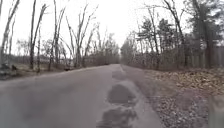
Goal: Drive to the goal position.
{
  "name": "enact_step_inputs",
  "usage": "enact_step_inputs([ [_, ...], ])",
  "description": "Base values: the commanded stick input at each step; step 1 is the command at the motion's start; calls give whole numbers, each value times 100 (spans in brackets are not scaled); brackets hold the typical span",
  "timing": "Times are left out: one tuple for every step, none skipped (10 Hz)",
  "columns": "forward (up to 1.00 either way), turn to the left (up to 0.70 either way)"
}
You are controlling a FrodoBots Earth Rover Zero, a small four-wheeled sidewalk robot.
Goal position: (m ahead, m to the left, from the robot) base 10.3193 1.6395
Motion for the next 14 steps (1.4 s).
enact_step_inputs([
  [85,-34],
  [85,0],
  [85,0],
  [85,0],
  [85,0],
  [85,0],
  [85,0],
  [85,0],
  [85,0],
  [85,0],
  [85,0],
  [85,0],
  [85,0],
  [85,0],
])
